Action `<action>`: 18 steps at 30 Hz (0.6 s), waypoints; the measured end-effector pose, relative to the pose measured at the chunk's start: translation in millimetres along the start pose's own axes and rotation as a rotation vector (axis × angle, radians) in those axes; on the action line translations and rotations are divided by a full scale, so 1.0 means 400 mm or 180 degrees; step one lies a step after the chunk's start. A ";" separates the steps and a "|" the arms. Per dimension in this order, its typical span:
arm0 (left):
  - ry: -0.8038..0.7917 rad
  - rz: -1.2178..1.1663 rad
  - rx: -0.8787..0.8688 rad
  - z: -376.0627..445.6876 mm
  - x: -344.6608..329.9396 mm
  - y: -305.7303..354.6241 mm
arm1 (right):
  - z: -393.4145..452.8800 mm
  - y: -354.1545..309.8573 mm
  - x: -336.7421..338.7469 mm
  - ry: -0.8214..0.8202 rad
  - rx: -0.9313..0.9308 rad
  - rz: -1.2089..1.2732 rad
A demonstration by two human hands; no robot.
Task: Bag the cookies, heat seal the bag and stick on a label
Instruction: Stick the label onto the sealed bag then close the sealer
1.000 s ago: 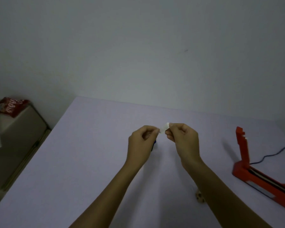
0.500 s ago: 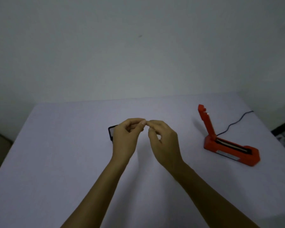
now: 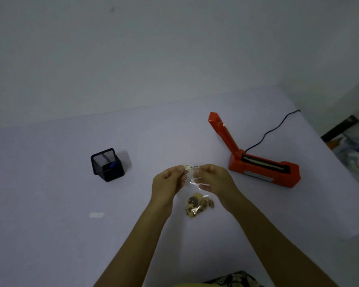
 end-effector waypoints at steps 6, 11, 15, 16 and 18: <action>0.0384 0.0497 0.0220 0.066 0.003 -0.106 | 0.070 0.077 0.067 -0.0249 -0.0342 -0.0300; 0.0811 0.1653 0.0276 0.134 0.072 -0.156 | 0.156 0.161 0.095 -0.0168 -0.0590 -0.0927; 0.0962 0.2383 0.0468 0.166 0.096 -0.196 | 0.209 0.208 0.099 -0.0104 -0.0628 -0.1886; 0.0956 0.2520 0.0548 0.173 0.096 -0.209 | 0.217 0.218 0.096 -0.0117 -0.0627 -0.2019; 0.0955 0.2707 0.0675 0.186 0.093 -0.229 | 0.228 0.229 0.093 -0.0107 -0.0607 -0.2226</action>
Point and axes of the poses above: each hand's wrist, its own z-axis towards the middle knuckle, its own x-axis out of the back of the hand, y = z × x, the point moved 10 cm from there along z, towards the middle knuckle, and after that the axes turned 14 degrees about -y, right-handed, at the moved point
